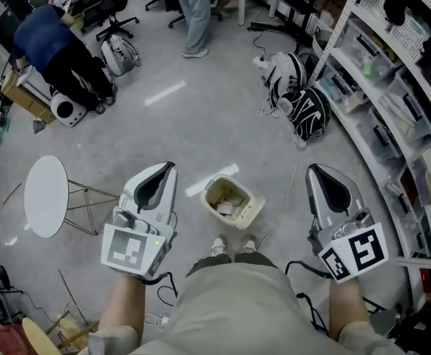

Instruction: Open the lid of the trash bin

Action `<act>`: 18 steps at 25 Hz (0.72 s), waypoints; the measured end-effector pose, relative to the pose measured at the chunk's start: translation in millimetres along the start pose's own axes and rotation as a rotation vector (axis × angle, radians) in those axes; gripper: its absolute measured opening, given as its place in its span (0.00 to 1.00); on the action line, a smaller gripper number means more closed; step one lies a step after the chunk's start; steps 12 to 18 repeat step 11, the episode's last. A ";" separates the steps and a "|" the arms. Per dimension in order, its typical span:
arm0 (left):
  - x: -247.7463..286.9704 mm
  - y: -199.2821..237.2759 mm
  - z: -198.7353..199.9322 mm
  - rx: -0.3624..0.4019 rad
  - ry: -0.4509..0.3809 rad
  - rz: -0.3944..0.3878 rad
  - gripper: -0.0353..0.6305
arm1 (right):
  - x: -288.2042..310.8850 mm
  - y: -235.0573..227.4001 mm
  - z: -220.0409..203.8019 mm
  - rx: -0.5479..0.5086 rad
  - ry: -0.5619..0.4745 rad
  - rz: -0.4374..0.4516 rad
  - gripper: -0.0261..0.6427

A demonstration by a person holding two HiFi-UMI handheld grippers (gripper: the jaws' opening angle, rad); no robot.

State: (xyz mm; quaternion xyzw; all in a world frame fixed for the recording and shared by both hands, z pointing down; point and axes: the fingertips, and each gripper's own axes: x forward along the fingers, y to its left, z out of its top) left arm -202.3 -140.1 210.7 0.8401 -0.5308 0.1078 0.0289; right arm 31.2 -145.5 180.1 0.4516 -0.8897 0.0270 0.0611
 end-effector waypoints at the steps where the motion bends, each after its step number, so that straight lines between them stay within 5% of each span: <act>1: 0.3 0.7 0.5 -0.001 -0.001 0.003 0.06 | 0.2 -1.2 1.0 -0.003 -0.002 -0.002 0.04; 18: 7.3 5.8 1.9 0.004 0.011 0.009 0.06 | 9.8 -10.1 4.8 -0.005 -0.006 -0.007 0.04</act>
